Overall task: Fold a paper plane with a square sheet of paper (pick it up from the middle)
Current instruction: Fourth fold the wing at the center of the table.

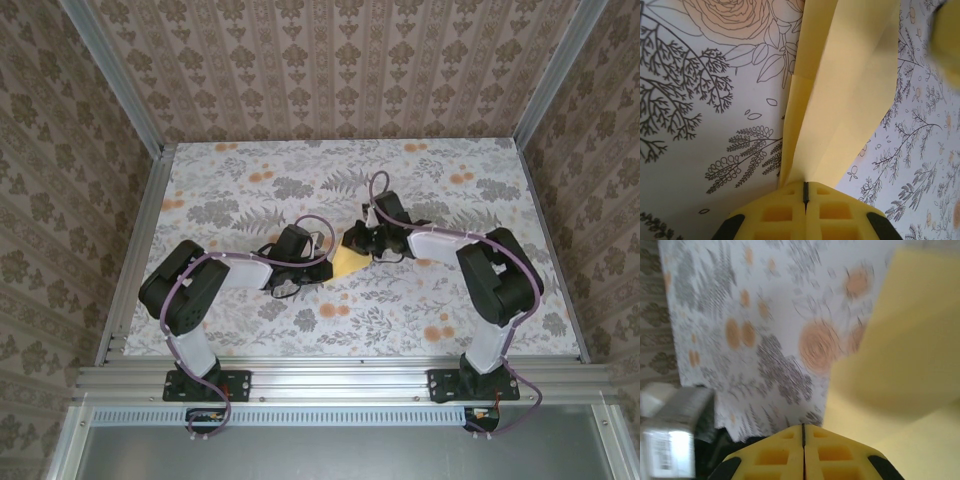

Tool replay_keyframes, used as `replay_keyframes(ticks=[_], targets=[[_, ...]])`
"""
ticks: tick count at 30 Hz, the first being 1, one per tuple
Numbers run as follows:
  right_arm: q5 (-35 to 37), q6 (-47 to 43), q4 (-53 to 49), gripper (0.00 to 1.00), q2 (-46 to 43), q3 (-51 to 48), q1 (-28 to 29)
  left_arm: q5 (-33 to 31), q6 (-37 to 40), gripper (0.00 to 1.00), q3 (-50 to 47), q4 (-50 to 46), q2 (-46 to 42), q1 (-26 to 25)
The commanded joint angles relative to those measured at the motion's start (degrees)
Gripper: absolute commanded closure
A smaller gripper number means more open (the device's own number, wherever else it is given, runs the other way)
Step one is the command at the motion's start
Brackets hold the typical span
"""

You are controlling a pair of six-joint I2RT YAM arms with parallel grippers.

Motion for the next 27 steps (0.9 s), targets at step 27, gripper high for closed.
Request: replay_keyframes(ticks=[27], targets=[[-0.9,-0.9,3.2,0.99,10.6,-1.7,-5.9,-1.0,0.5,1.0,-2.5,-11.1,1.3,-1.0]])
